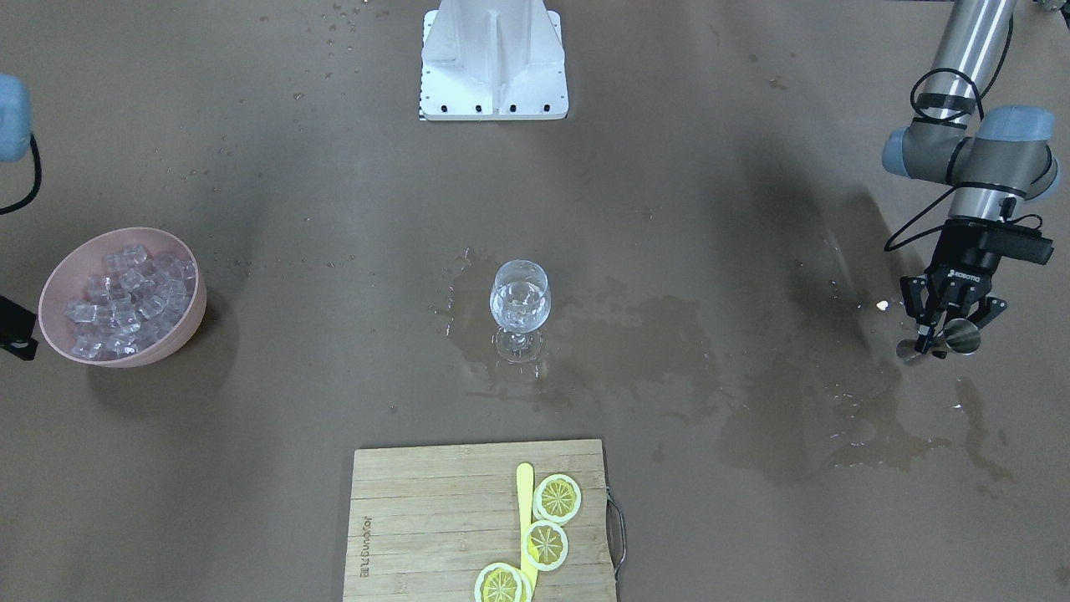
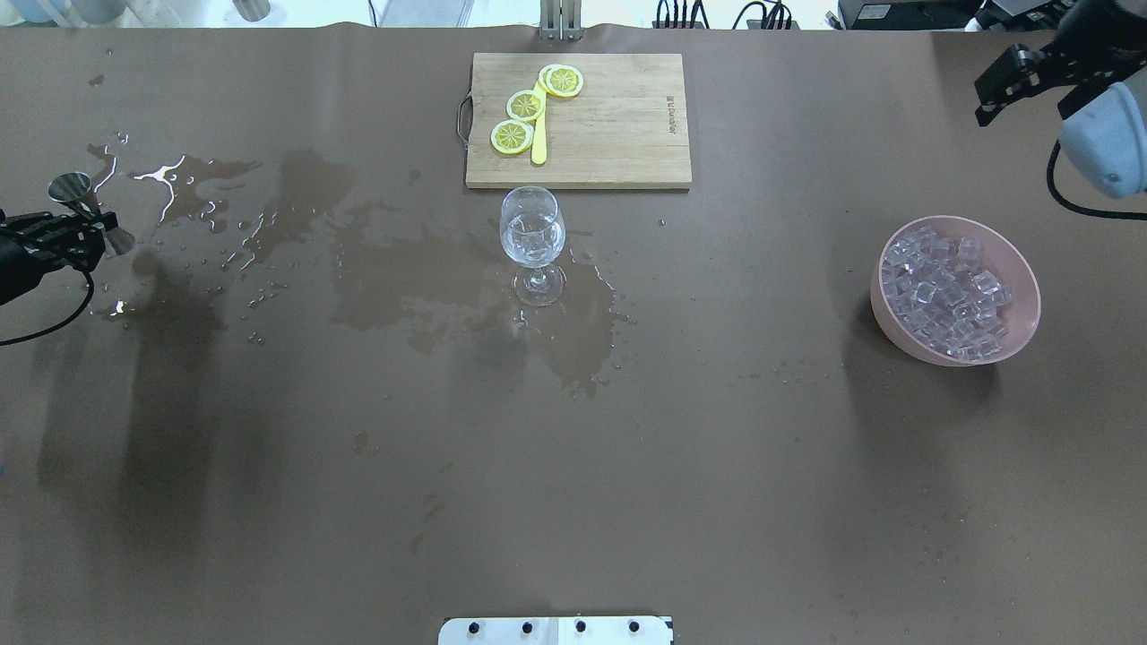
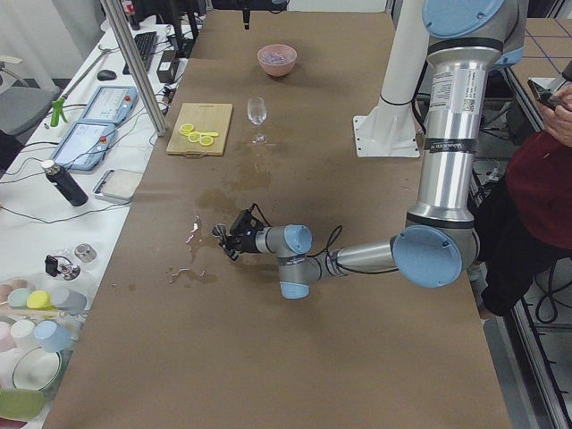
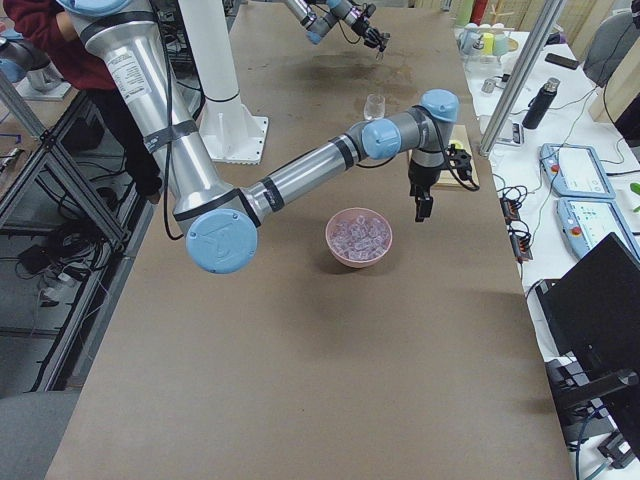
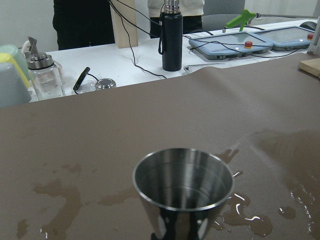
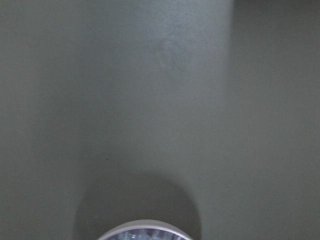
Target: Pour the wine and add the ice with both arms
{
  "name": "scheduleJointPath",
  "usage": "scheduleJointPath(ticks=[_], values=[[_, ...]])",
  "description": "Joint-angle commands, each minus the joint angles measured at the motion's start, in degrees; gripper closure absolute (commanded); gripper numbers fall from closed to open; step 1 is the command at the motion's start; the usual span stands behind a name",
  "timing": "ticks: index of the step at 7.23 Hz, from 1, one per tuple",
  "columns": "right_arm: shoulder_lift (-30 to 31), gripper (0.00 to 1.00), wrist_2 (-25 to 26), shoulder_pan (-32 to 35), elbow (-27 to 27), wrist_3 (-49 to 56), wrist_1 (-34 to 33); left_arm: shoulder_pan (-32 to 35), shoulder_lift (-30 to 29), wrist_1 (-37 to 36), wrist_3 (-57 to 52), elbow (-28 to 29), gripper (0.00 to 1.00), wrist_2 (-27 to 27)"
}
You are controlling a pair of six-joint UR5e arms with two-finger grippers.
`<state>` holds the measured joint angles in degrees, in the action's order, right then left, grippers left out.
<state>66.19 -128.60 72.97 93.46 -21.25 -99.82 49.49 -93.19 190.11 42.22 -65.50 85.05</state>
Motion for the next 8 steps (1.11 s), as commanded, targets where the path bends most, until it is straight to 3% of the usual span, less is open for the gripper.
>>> scheduleJointPath(ticks=[1, 2, 6, 7, 8], values=[[0.87, 0.0, -4.0, 4.53, -6.0, 2.35, 1.21, 0.0, -0.33, 0.0, -0.04, 0.02, 0.69, -0.06], [0.87, 0.0, -6.72, 6.2, -8.45, 2.61, 1.29, 0.0, -0.42, 0.0, -0.04, 0.11, 0.65, -0.06], [6.83, 0.0, -7.01, 11.13, -9.53, 6.74, 2.61, 0.0, -0.77, 0.0, -0.04, 0.02, 0.46, 0.02], [9.89, 0.0, -7.02, 11.22, -8.92, 6.14, 6.53, 0.0, -0.77, 0.0, -0.04, -0.06, 0.29, 0.02], [11.75, 0.0, -6.93, 11.49, -8.65, 6.22, 7.18, 0.08, -0.68, 0.0, 0.83, -0.59, 0.02, 0.11]])
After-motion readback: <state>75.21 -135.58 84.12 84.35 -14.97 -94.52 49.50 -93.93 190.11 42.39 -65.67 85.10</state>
